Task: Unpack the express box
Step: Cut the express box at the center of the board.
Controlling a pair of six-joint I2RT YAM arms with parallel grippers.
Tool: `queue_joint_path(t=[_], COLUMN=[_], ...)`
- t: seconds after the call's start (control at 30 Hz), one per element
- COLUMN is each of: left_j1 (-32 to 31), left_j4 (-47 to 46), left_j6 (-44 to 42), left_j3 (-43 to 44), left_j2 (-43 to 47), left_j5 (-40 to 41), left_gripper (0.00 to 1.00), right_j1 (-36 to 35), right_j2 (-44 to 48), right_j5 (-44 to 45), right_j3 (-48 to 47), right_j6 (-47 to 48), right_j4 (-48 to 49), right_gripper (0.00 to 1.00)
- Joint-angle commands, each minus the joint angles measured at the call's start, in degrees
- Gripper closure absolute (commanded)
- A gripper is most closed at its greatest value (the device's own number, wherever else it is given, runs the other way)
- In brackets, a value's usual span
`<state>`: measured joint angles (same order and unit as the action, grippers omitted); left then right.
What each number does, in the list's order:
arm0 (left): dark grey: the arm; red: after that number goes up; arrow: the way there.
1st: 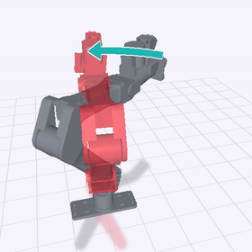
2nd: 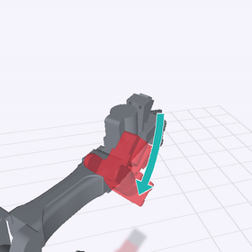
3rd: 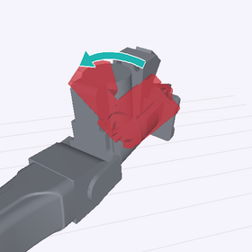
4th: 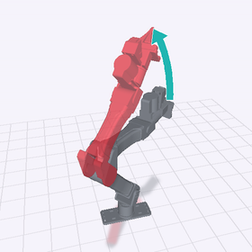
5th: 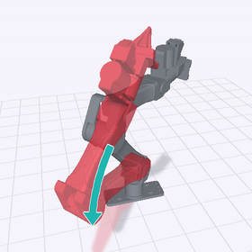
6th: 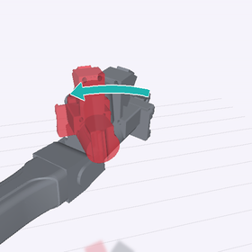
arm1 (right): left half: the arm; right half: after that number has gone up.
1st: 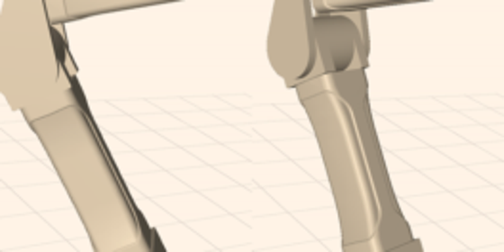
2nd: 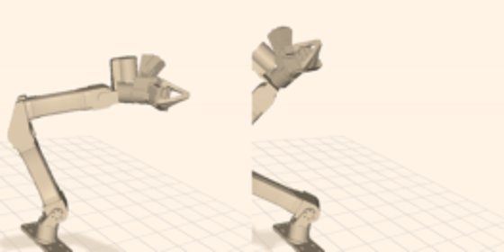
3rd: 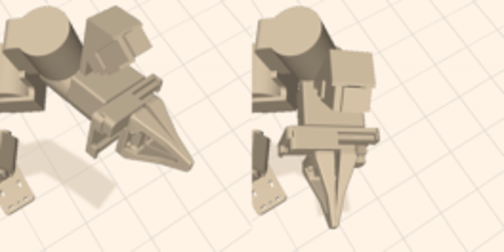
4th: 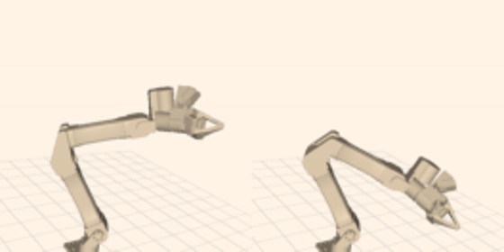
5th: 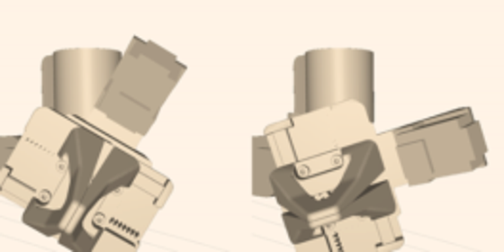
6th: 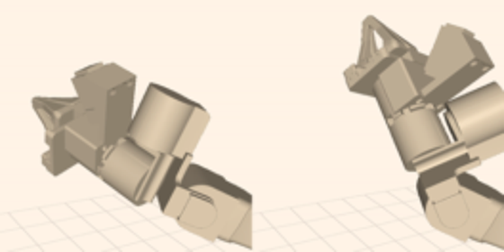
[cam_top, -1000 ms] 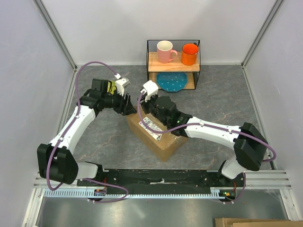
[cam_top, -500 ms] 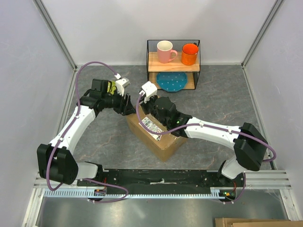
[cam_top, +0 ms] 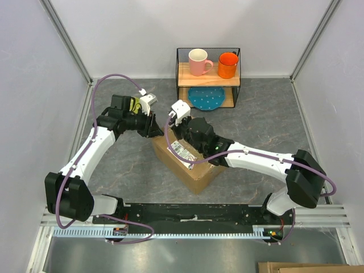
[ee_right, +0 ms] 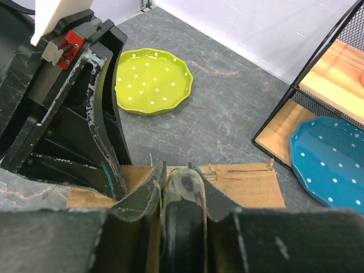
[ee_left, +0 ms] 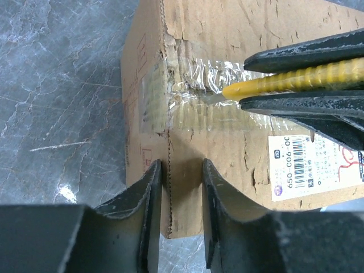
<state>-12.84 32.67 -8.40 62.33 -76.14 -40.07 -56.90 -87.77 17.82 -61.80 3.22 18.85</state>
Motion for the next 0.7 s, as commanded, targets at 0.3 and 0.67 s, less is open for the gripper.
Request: queue_joint_path(t=[0.3, 0.67], left_j1=[0.1, 0.1], left_j4=[3.81, 4.07], left_j6=[-3.11, -2.58], left_j3=[-1.33, -1.33], left_j2=[-1.91, -0.86], left_j5=[9.22, 9.66], left_gripper=[0.71, 0.72], right_j1=[-0.58, -1.72], right_j2=[5.41, 7.61], right_j5=[2.83, 5.11], right_j3=[1.33, 2.65], right_j6=[1.61, 0.73], right_j4=[-10.06, -15.07], right_gripper=[1.0, 1.0])
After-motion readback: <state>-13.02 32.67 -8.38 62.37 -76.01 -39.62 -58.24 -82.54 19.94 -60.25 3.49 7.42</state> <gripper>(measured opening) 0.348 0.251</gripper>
